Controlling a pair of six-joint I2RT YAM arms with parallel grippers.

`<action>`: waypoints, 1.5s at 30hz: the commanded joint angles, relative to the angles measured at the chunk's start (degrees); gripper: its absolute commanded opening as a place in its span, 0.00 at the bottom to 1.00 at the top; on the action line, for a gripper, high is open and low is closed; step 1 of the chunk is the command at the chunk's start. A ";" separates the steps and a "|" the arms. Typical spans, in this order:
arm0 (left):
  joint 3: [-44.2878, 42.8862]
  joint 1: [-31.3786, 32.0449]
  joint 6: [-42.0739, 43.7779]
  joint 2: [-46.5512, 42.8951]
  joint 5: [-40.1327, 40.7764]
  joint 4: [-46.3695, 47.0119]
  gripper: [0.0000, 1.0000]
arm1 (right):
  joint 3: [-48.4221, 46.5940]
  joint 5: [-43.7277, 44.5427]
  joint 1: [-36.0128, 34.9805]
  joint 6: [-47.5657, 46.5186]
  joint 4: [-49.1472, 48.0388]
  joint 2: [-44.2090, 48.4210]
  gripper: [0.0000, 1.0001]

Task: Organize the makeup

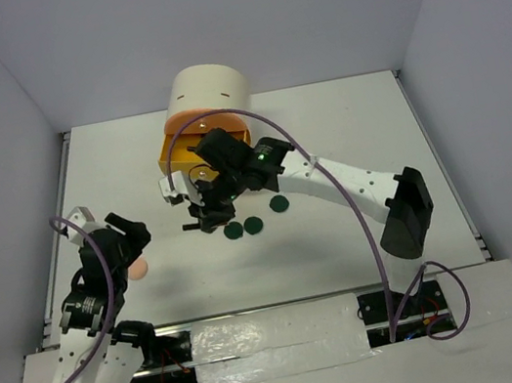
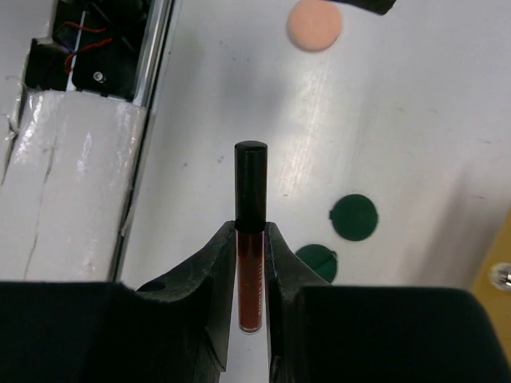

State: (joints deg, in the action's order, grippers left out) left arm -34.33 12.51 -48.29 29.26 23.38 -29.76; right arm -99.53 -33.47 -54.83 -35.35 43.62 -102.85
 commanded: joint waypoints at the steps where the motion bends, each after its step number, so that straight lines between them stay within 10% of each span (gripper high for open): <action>1: -0.04 -0.30 0.13 1.50 -2.80 5.58 0.71 | -3.13 2.35 2.08 -5.77 1.39 2.65 0.00; 32: 8.75 -0.38 -5.41 13.98 -29.08 35.28 0.62 | -15.87 15.19 16.16 -10.35 -7.67 -10.35 0.06; 45: 2.87 -0.38 -7.25 30.68 -29.18 42.68 0.28 | -18.07 13.18 18.70 -1.75 -7.49 -9.92 0.85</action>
State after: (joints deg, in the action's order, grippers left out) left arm -27.40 12.49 -54.89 57.98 -6.11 8.49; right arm -114.63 -18.06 -37.85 -41.82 37.87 -117.01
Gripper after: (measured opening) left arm 0.310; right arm 0.827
